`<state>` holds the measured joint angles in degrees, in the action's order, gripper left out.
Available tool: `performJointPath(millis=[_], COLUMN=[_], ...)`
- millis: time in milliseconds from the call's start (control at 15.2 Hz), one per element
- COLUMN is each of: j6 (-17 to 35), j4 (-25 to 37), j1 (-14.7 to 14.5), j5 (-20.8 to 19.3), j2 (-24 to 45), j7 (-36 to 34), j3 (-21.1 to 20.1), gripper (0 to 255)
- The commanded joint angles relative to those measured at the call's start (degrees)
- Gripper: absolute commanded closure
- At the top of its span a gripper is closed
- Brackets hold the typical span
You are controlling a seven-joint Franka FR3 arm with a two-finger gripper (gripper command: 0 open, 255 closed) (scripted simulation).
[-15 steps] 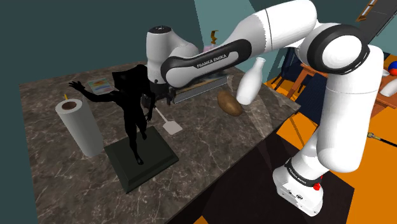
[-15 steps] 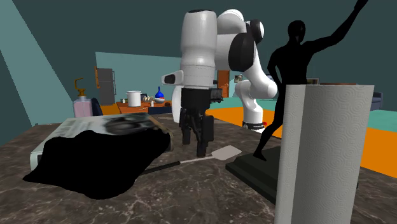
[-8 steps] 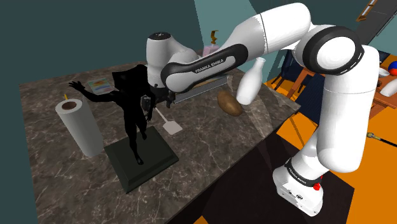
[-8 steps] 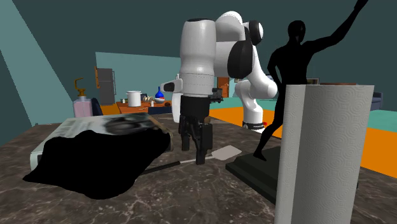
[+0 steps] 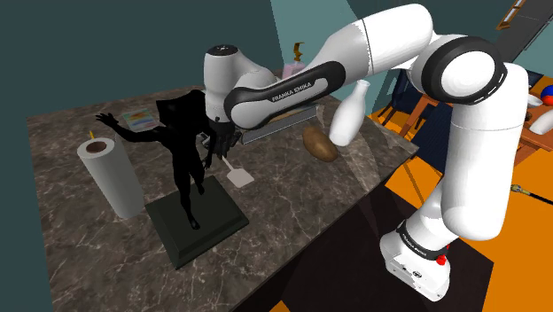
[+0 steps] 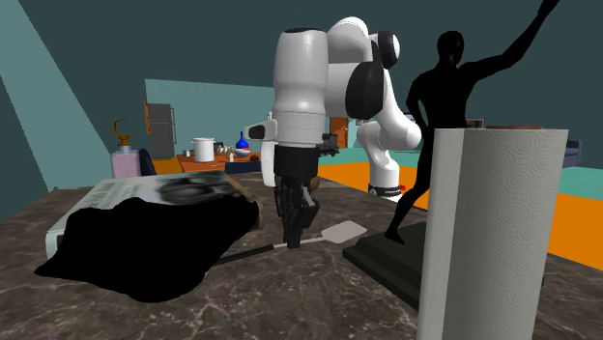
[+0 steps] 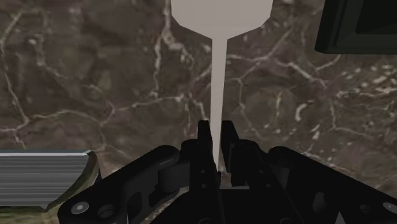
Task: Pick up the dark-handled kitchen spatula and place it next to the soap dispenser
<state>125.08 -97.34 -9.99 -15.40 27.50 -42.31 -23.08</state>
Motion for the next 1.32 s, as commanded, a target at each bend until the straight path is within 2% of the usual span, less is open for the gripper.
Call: performJointPath(millis=[0,330,1254], j6=[0.00,0.01,-8.78], j4=[0.00,0.00,5.03], j1=[0.00,0.00,0.54], j5=[0.00,0.00,2.45], j2=[0.00,0.00,-4.13], j7=[0.00,0.00,1.82], j3=[0.00,0.00,-1.24], gripper=[255,255,255])
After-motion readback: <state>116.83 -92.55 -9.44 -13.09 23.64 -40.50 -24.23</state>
